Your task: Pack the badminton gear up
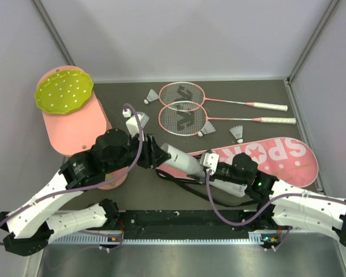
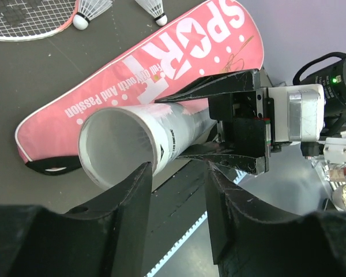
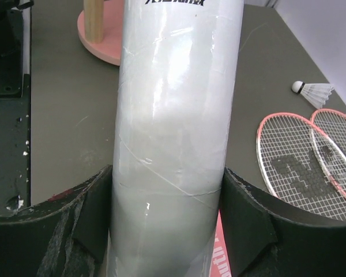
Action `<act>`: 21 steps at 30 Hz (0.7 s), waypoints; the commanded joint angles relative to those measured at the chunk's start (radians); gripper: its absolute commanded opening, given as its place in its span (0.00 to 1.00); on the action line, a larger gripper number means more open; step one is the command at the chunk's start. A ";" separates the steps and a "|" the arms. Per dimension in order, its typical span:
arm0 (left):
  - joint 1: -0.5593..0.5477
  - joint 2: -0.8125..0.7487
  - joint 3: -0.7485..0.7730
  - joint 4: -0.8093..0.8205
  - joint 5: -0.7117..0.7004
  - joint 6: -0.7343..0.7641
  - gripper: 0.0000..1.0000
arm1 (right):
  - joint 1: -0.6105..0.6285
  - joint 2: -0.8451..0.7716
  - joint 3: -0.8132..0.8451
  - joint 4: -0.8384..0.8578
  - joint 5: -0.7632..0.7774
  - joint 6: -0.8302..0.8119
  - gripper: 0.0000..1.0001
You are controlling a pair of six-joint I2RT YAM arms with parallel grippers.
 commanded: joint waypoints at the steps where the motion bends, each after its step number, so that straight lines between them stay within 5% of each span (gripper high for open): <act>1: 0.003 -0.047 -0.016 0.019 0.036 -0.030 0.46 | -0.008 -0.028 0.008 0.114 0.000 -0.010 0.42; 21: 0.003 0.022 -0.047 0.059 0.054 0.038 0.38 | -0.006 -0.039 0.010 0.104 -0.032 -0.006 0.42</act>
